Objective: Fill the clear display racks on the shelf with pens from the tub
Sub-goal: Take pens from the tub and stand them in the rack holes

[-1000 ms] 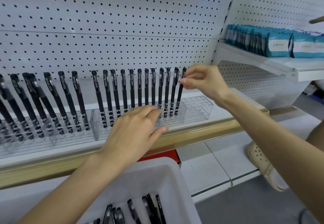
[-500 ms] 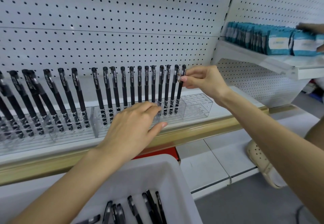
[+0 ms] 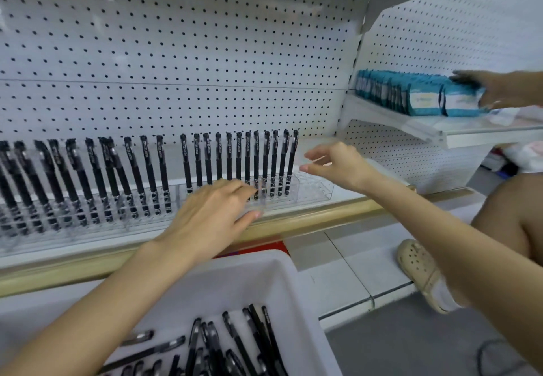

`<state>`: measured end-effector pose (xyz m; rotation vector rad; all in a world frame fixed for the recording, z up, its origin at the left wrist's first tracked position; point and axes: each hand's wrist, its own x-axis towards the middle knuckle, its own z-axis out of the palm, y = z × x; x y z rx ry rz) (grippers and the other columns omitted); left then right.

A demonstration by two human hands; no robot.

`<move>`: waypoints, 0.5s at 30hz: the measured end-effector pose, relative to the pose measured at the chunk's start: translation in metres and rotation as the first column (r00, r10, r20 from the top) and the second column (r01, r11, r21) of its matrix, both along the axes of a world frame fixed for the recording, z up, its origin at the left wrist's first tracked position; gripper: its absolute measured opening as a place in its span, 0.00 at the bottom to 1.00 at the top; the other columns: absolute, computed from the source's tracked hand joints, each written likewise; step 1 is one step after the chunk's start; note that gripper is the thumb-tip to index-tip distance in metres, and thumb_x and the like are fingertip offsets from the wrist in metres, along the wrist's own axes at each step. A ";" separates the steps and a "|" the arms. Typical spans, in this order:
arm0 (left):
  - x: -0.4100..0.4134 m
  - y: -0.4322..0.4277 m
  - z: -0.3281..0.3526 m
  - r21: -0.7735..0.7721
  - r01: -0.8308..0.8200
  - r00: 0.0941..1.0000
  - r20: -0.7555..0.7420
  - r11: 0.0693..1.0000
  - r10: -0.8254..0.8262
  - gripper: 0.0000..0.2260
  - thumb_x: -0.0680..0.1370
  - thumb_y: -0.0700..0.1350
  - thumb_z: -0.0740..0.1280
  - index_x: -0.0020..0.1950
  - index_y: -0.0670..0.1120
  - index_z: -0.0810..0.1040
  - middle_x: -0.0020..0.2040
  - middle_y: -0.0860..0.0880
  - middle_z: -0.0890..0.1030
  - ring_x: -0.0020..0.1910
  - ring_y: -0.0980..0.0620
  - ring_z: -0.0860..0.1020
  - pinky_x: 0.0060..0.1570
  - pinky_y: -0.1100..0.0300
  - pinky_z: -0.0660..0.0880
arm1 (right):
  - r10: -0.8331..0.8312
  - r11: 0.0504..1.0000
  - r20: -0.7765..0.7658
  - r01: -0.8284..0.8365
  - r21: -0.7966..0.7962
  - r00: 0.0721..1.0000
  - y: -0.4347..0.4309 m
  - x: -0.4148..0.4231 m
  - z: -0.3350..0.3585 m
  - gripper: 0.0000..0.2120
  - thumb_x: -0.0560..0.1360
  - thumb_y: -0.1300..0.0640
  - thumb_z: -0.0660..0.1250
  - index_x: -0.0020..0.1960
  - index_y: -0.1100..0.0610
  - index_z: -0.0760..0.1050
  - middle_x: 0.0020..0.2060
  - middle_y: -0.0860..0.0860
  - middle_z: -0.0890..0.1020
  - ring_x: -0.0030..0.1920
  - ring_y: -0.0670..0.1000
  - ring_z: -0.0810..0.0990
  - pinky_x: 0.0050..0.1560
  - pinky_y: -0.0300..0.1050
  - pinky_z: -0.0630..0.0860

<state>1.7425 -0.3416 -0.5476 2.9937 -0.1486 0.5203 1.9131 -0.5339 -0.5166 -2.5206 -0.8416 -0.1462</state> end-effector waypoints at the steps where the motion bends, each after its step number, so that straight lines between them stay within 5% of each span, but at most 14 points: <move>1: -0.009 0.001 0.000 0.017 -0.010 1.000 -0.023 1.000 0.010 0.23 0.81 0.59 0.54 0.73 0.51 0.65 0.70 0.54 0.69 0.68 0.55 0.69 0.68 0.57 0.63 | 0.009 0.999 0.007 -0.008 -0.035 1.000 -0.002 -0.010 -0.001 0.23 0.73 0.45 0.69 0.63 0.57 0.76 0.59 0.51 0.80 0.56 0.49 0.79 0.59 0.44 0.74; 4: -0.040 0.004 -0.008 0.022 -0.008 0.995 -0.100 1.000 0.011 0.23 0.80 0.59 0.55 0.73 0.52 0.65 0.70 0.53 0.70 0.66 0.55 0.71 0.66 0.58 0.66 | 0.067 0.993 0.037 -0.063 -0.101 0.997 -0.005 -0.048 -0.010 0.24 0.73 0.43 0.68 0.63 0.55 0.76 0.60 0.51 0.79 0.58 0.49 0.77 0.61 0.50 0.74; 7: -0.078 0.015 -0.027 -0.006 -0.022 0.984 -0.179 1.000 0.021 0.23 0.80 0.59 0.55 0.73 0.52 0.66 0.69 0.53 0.71 0.66 0.54 0.71 0.64 0.57 0.70 | 0.159 0.979 0.033 -0.153 -0.137 0.987 -0.004 -0.097 -0.029 0.24 0.74 0.44 0.68 0.65 0.55 0.74 0.62 0.51 0.77 0.61 0.50 0.75 0.61 0.42 0.70; 15: -0.159 0.042 -0.099 -0.033 -0.127 0.913 -0.394 0.991 0.104 0.22 0.78 0.61 0.56 0.67 0.51 0.72 0.63 0.53 0.75 0.61 0.50 0.75 0.56 0.52 0.75 | 0.267 0.910 -0.204 -0.316 -0.268 0.942 0.023 -0.179 -0.102 0.29 0.75 0.42 0.65 0.71 0.54 0.67 0.68 0.52 0.72 0.67 0.52 0.69 0.66 0.47 0.67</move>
